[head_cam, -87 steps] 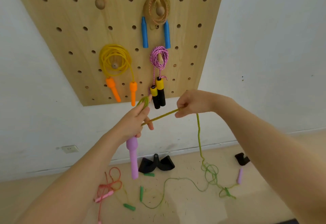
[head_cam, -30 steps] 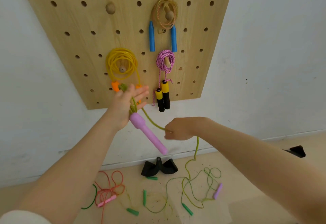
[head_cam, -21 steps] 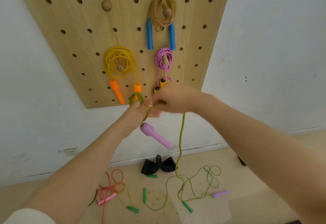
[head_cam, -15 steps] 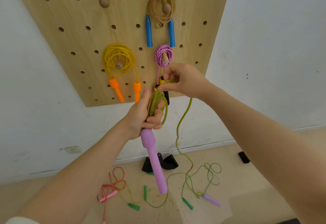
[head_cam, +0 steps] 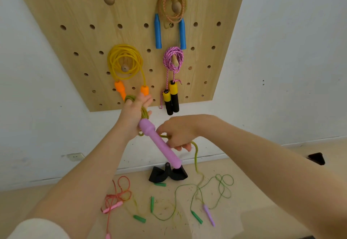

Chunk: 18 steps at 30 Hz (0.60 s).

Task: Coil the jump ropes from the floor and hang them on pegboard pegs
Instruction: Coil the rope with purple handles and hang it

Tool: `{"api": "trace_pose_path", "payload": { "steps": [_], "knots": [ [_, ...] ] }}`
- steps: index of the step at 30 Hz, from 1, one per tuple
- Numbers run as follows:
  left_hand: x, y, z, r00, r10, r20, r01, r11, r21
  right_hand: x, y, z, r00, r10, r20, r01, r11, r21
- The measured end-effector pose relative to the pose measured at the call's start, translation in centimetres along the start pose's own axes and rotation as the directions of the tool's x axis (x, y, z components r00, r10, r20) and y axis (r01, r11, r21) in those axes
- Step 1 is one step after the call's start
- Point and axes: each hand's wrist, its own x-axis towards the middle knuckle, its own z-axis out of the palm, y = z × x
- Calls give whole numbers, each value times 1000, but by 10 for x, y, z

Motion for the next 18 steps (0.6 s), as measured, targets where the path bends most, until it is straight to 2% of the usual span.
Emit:
{"api": "trace_pose_path", "payload": {
  "steps": [1,3,5,8,9,11,14,16,18],
  "knots": [
    [2,-8,-5,999,-5,-39,10,993,119,-2,-6,-7,999,-20,-33,18,999,-33],
    [4,-16,-14,999,-32,-10,33,976,216,-7,-9,-21,989,-26,-144,13,995,-96],
    [1,-13,-19,996,-49,80,26,965,262,-10,-4,-29,957,-46,-286,7,990,-137],
    [-12,6,-14,975,-23,222,-61,928,368,-11,5,-33,879,-108,-465,45,989,-144],
    [-14,11,-11,954,-35,298,-84,922,378,-11,6,-34,843,-137,-520,74,987,-140],
    [-21,18,-5,881,-74,467,-75,954,291,-9,8,-36,753,-172,-635,138,985,-103],
    [-26,25,3,828,-124,547,48,987,151,-12,13,-42,646,-118,-754,205,978,23],
    [-29,32,9,764,-246,597,176,969,174,-16,19,-43,644,-40,-764,234,961,148],
    [-31,40,9,684,-295,667,206,955,212,-17,23,-41,679,-4,-734,309,909,280]
  ]
}}
